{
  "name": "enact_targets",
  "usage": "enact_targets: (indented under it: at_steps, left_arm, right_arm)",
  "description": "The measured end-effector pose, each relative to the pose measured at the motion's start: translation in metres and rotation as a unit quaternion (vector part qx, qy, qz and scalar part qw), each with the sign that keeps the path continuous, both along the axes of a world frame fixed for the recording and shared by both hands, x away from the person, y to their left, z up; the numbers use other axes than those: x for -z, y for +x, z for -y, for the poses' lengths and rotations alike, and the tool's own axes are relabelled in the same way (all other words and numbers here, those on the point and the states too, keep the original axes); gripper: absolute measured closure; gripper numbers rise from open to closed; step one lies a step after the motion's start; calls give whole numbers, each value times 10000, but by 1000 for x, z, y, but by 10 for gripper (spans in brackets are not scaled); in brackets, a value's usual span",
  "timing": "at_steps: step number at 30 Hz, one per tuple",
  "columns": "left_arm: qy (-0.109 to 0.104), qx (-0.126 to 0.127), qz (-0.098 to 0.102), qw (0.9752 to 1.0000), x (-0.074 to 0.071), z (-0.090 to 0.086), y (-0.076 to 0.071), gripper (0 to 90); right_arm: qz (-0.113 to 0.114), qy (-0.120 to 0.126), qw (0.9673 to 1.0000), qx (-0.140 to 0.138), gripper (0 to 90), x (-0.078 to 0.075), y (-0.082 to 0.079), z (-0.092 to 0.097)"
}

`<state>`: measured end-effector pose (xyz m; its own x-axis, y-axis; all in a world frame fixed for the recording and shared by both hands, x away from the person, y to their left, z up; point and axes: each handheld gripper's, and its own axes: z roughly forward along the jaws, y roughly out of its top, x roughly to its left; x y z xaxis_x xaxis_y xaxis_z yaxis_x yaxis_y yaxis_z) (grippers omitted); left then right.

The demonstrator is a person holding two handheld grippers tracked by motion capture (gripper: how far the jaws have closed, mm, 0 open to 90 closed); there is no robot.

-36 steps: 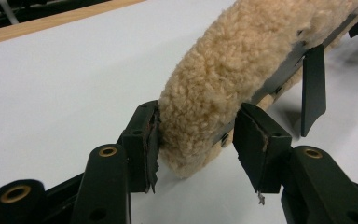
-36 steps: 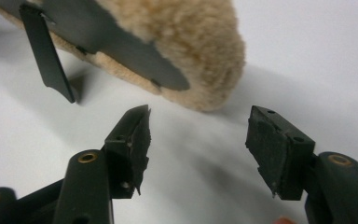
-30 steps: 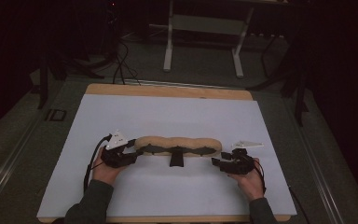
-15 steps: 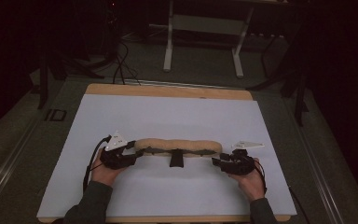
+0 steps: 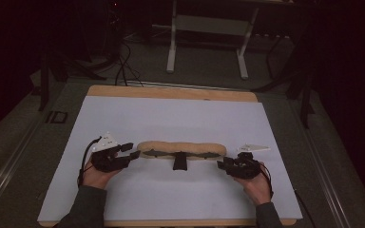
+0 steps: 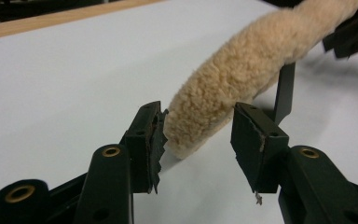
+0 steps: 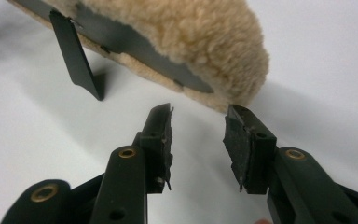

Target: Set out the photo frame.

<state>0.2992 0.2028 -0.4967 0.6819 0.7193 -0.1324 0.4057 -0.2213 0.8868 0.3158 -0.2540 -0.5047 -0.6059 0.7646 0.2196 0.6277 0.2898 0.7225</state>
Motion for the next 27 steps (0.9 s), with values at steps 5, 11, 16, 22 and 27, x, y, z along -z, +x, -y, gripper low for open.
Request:
enact_targets:
  at_steps: [5, 11, 16, 22, 27]
  left_arm:
    - [-315, -162, 78, 9993, -5, -11, -1, 579]
    - [-312, -526, 92, 9981, -6, -11, 3, 604]
    - [-58, -645, 76, 9979, -3, 1, 7, 587]
    - [97, -700, 68, 9975, 1, 8, 10, 664]
    - [190, -765, 170, 9967, 2, 9, 10, 831]
  right_arm:
    - [-35, 28, 10000, 24, 579, -1, -1, -3]
    - [11, -4, 10000, 18, 600, -2, -2, -7]
    - [220, -63, 9997, -25, 719, -5, -6, -11]
    - [488, -162, 9987, -50, 843, -6, -10, -16]
    - [712, -280, 9971, 37, 900, -8, -11, -21]
